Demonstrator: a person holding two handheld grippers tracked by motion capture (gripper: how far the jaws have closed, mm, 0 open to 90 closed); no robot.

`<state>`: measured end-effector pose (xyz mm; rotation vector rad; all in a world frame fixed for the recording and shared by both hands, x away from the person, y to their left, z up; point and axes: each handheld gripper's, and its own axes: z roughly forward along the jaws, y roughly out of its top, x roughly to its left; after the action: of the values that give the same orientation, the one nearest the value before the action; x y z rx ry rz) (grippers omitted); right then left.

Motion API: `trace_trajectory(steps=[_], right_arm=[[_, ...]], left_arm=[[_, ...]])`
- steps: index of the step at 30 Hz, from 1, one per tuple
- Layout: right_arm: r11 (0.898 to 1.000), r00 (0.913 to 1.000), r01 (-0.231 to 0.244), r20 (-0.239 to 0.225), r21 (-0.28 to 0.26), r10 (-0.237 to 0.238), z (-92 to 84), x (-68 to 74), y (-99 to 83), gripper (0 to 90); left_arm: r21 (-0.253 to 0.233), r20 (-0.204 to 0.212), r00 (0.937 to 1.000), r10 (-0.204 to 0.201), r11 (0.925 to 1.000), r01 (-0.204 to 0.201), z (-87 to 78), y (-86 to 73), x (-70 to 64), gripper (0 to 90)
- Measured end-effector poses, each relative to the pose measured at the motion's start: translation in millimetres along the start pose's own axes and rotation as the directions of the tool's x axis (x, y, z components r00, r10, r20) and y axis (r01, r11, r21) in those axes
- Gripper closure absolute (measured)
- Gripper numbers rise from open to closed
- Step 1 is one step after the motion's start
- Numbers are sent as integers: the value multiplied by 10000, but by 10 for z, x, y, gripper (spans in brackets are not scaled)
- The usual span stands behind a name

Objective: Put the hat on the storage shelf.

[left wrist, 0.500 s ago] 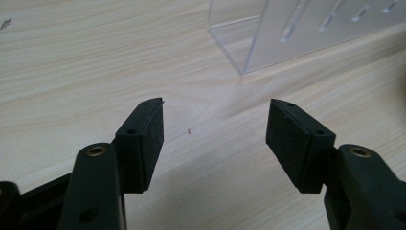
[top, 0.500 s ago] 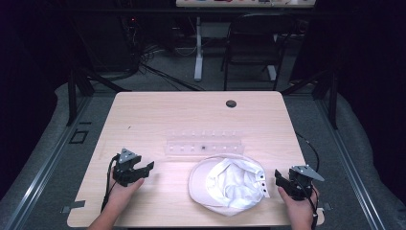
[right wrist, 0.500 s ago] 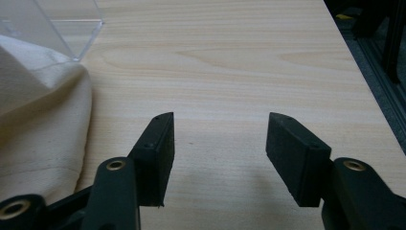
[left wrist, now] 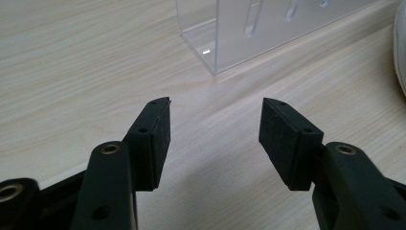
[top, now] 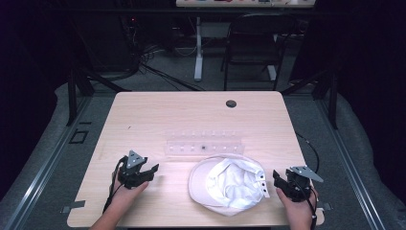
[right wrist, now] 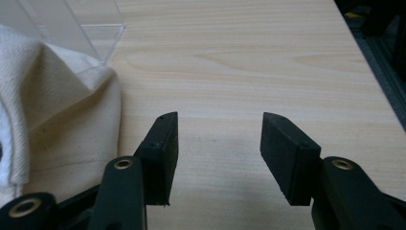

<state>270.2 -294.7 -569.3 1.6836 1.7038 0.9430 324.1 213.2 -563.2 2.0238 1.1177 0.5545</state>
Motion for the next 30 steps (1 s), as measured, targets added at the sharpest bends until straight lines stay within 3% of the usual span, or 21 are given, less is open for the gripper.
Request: trace_trajectory(steps=[6,13,26,30], right_arm=[[9974,9995,-209,-210,691,224,-11,36,40,484],[9948,9989,-388,-238,942,412,-24,44,121,489],[9838,9976,261,-678,1771,-143,-115,105,281,490],[9753,9954,173,-962,2202,41,-153,91,342,490]], left_arm=[[90,-36,10000,-72,9999,72,-9,8,15,451],[99,211,9993,-316,9995,314,-10,12,-3,482],[-81,527,9980,-344,9994,349,-18,13,-43,469],[-73,501,9981,-352,9993,356,-15,11,-47,470]])
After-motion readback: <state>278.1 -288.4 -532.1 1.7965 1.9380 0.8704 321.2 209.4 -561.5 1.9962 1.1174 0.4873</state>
